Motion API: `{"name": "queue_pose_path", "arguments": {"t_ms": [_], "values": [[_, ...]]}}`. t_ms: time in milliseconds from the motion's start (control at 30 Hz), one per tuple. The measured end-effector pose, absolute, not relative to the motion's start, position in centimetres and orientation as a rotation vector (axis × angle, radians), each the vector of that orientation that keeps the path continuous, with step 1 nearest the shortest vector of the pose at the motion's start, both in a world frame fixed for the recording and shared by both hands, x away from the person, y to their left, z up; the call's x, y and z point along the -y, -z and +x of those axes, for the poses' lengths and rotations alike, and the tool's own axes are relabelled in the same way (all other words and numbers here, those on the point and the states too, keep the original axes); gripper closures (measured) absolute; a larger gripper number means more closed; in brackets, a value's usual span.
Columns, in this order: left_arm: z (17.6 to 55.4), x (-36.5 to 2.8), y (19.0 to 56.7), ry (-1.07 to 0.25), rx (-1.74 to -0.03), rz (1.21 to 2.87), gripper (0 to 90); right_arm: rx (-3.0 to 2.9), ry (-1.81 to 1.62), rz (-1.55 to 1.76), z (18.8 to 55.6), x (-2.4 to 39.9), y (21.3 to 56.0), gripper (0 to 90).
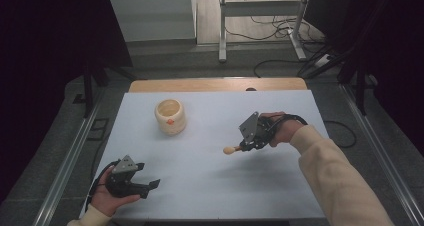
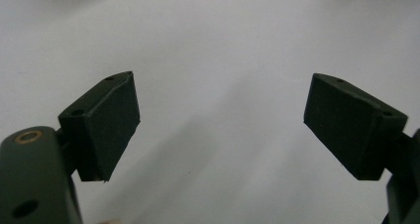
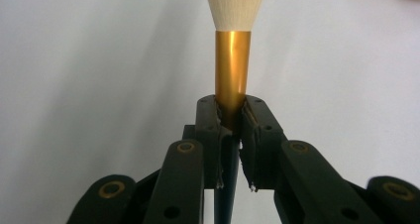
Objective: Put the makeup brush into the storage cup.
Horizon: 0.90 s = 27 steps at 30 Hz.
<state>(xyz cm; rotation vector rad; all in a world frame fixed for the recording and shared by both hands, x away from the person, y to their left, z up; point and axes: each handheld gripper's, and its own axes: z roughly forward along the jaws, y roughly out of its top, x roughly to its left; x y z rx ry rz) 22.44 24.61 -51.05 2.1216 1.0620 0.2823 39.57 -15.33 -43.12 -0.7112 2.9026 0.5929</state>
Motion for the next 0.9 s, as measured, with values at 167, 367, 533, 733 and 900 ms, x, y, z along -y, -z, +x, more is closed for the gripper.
{"name": "queue_pose_path", "arguments": {"t_ms": [167, 367, 533, 733, 900], "values": [[22.3, -24.5, 50.7, -0.293, -1.045, 2.119, 15.1, -2.899, -0.689, -0.596, 39.2, 15.8, 42.9, 79.3], [22.3, -24.3, 50.6, -0.298, -1.033, 2.122, 15.3, -2.866, -0.818, -0.488, 38.6, 16.4, 42.9, 79.3], [22.5, -24.2, 50.6, -0.301, -1.026, 2.126, 15.3, -2.859, -0.87, -0.336, 37.9, 17.1, 43.2, 79.2], [22.5, -24.0, 50.5, -0.3, -1.02, 2.136, 15.3, -2.839, -0.931, -0.193, 37.2, 17.5, 43.4, 79.2], [22.4, -23.9, 50.5, -0.309, -1.019, 2.138, 15.3, -2.832, -0.954, -0.09, 36.7, 17.8, 43.4, 79.2]]}}
